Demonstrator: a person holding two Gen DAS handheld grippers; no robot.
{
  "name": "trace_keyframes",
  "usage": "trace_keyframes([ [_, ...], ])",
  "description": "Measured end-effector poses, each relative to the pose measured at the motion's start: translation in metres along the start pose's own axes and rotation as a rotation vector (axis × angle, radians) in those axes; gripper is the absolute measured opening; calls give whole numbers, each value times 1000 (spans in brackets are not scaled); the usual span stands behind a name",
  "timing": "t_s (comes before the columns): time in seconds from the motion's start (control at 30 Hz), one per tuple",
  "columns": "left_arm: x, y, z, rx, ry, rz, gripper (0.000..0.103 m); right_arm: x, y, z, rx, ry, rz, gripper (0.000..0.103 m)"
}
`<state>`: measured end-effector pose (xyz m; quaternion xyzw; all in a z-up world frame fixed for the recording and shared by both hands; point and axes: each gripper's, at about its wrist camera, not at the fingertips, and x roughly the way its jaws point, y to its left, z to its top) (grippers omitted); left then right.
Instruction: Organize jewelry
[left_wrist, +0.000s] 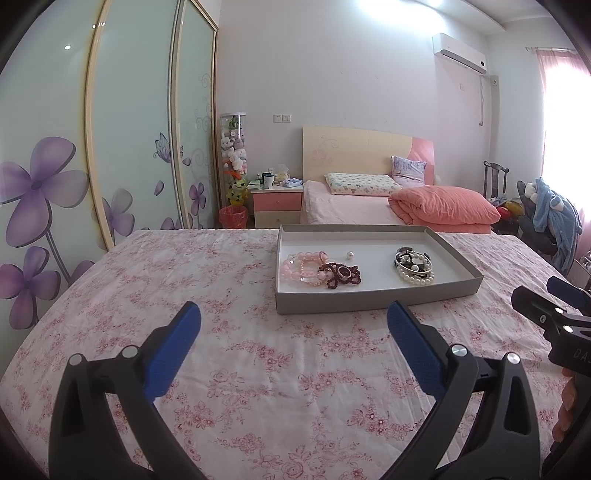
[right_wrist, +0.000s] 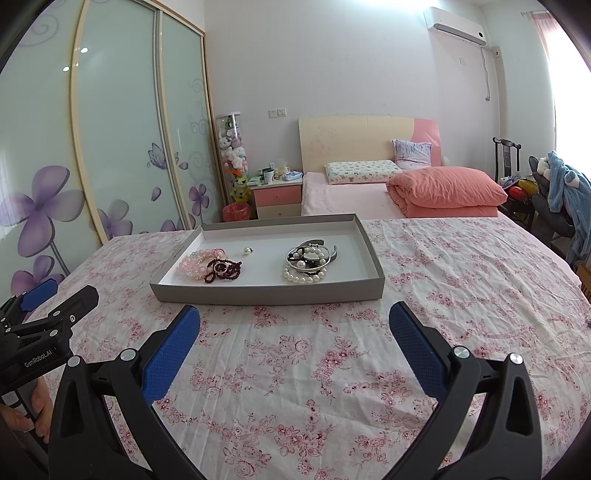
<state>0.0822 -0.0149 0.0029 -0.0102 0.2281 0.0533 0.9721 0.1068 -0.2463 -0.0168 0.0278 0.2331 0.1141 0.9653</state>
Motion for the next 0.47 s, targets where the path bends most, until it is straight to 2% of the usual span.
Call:
trace_keyframes([
  [0.47,-2,-2,0,-2,0,-5,99,1,-1,0,2,1,1,101],
])
